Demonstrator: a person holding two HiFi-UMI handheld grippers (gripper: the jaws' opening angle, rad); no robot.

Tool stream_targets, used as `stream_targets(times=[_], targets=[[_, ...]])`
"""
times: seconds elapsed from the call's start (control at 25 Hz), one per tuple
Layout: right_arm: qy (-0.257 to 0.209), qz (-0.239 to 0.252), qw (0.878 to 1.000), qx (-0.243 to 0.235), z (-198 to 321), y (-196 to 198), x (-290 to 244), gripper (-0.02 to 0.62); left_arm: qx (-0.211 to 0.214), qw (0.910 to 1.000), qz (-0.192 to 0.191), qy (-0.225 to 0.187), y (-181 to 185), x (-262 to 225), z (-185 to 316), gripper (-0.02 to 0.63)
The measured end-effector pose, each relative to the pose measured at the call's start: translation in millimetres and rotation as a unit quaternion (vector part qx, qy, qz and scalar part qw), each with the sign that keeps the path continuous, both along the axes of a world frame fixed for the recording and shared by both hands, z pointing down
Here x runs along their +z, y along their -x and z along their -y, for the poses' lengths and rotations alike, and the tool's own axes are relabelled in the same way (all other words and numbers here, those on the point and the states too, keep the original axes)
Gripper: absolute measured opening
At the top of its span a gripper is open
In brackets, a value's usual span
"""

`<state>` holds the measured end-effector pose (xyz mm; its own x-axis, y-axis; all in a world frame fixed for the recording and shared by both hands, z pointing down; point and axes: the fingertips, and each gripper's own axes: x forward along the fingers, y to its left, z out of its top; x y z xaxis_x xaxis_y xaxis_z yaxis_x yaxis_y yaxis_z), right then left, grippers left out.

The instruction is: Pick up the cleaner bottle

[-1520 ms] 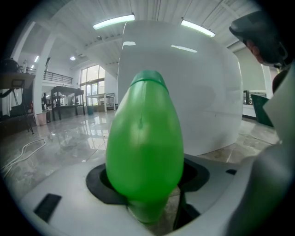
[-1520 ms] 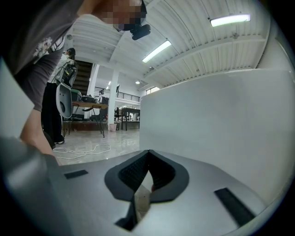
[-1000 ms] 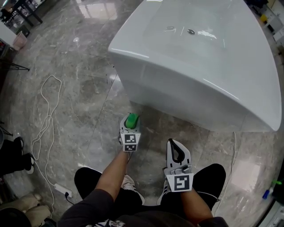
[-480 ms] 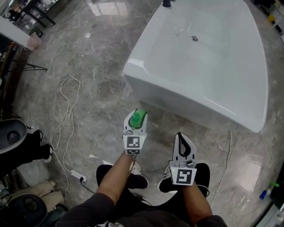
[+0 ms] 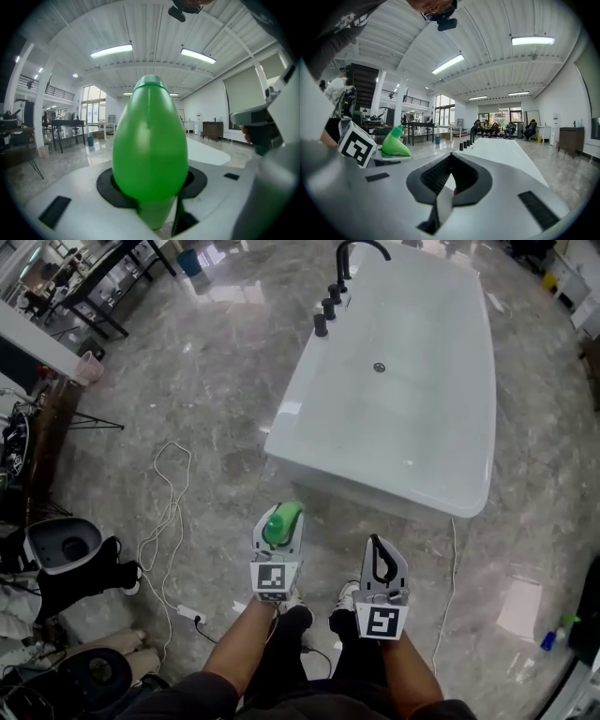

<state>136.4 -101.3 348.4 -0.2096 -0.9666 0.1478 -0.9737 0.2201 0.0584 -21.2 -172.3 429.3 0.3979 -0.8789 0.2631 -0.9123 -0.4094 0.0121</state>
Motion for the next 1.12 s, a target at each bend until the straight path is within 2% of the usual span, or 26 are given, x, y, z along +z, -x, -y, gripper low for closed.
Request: stream_targets(times=[0.28, 0.48, 0.72, 0.8, 1.12], targets=[[-0.030, -0.007, 0.999, 0.015, -21.5, -43.4, -89.3, 0.006, 0.011, 0.9998, -0.014, -0.002, -42.7, -105.6, -27.6, 0.183], [-0.057, -0.016, 0.998, 0.031, -40.3, -74.1, -136.8, 0.006, 0.027, 0.9990, -0.011, -0.033, -72.4, -173.9, -46.4, 0.183], [-0.067, -0.010, 0.995, 0.069, -47.7, -100.4, -167.1, 0.006, 0.062, 0.9976, -0.009, -0.030, -98.0, -209.1, -56.9, 0.184], [-0.069, -0.009, 0.994, 0.081, -47.8, -101.9, -174.0, 0.006, 0.077, 0.9967, -0.009, -0.025, -102.7, -212.0, -58.3, 0.184], [-0.087, -0.032, 0.987, 0.132, -28.9, -94.8, -197.0, 0.006, 0.140, 0.9888, -0.023, -0.045, -107.8, -239.5, -30.1, 0.184]])
